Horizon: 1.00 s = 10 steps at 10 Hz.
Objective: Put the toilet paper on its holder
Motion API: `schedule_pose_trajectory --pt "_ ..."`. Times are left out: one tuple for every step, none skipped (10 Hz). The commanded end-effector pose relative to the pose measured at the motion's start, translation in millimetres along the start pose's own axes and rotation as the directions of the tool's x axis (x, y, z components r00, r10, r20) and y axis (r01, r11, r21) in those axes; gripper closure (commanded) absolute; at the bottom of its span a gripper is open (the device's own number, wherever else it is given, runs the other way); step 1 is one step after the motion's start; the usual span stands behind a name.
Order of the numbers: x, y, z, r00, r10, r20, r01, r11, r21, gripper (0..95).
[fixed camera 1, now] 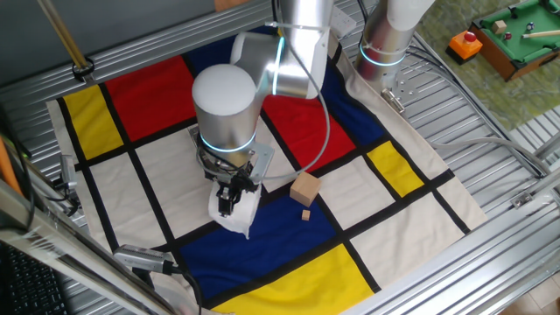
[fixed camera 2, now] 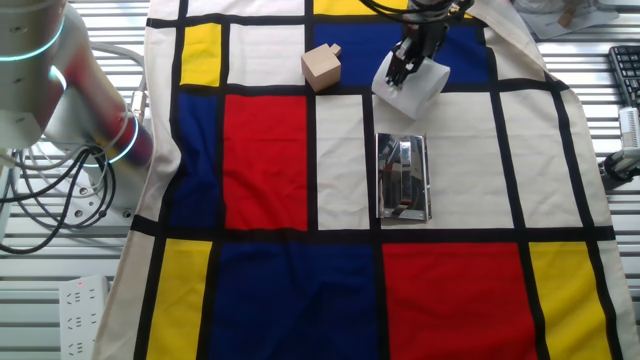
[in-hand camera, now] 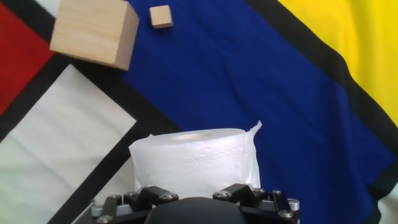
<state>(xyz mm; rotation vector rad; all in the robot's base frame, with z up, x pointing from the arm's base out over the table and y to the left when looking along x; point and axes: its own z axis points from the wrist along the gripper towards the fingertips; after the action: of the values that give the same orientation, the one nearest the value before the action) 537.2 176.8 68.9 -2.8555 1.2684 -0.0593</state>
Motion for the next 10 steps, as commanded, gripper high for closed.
schedule_pose_trajectory --pt "-2.3 2.0 12.5 0.999 0.032 -0.011 -0.032 0.999 -0.001 95.0" --pt "-4.2 2.5 5.7 0.998 0.06 -0.024 -0.06 0.998 -0.003 95.0" --pt "-5.1 2.5 2.5 0.996 0.084 -0.029 -0.084 0.996 -0.002 95.0" --pt "-6.2 3.7 -4.6 0.989 0.142 -0.036 -0.142 0.99 -0.004 95.0" --pt "-6.5 3.7 -12.2 0.983 0.177 -0.042 -0.177 0.984 -0.006 95.0" --pt "-5.7 3.8 -17.7 0.979 0.199 -0.047 -0.2 0.98 -0.01 95.0" --pt "-5.8 3.6 -19.6 0.976 0.216 -0.042 -0.216 0.976 -0.007 95.0" --pt "-6.0 3.7 -20.2 0.969 0.245 -0.041 -0.246 0.969 -0.005 95.0" --pt "-6.4 4.0 -21.8 0.961 0.273 -0.04 -0.274 0.962 -0.003 95.0" --pt "-6.6 5.3 -25.1 0.949 0.311 -0.044 -0.311 0.95 -0.001 95.0"
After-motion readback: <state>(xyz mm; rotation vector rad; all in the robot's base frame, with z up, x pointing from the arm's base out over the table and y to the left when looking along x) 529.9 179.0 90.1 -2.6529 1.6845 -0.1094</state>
